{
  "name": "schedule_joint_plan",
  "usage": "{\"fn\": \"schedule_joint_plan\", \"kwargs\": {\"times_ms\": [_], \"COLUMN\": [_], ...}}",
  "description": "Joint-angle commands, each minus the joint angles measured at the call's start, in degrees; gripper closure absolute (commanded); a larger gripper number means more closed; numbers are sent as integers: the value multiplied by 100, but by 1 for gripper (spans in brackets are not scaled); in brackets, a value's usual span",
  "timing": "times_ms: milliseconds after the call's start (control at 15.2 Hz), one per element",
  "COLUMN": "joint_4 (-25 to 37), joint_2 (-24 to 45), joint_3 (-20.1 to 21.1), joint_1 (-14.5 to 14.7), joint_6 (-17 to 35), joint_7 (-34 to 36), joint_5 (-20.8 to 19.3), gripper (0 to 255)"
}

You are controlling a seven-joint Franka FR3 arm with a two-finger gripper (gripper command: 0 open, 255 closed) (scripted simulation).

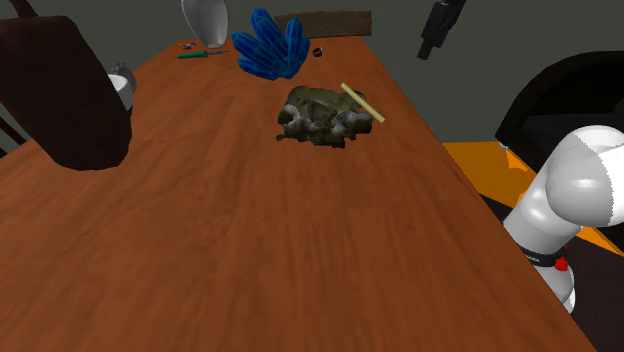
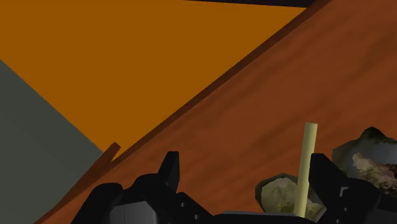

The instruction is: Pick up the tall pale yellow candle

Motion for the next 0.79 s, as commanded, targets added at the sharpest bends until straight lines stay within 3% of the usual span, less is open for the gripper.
{"fn": "schedule_joint_plan", "kwargs": {"times_ms": [0, 726], "joint_4": [0, -535], "joint_2": [0, 1038], "joint_3": [0, 945], "joint_1": [0, 19], "joint_6": [0, 2614], "joint_7": [0, 1503], "joint_5": [0, 157], "gripper": [0, 0]}}
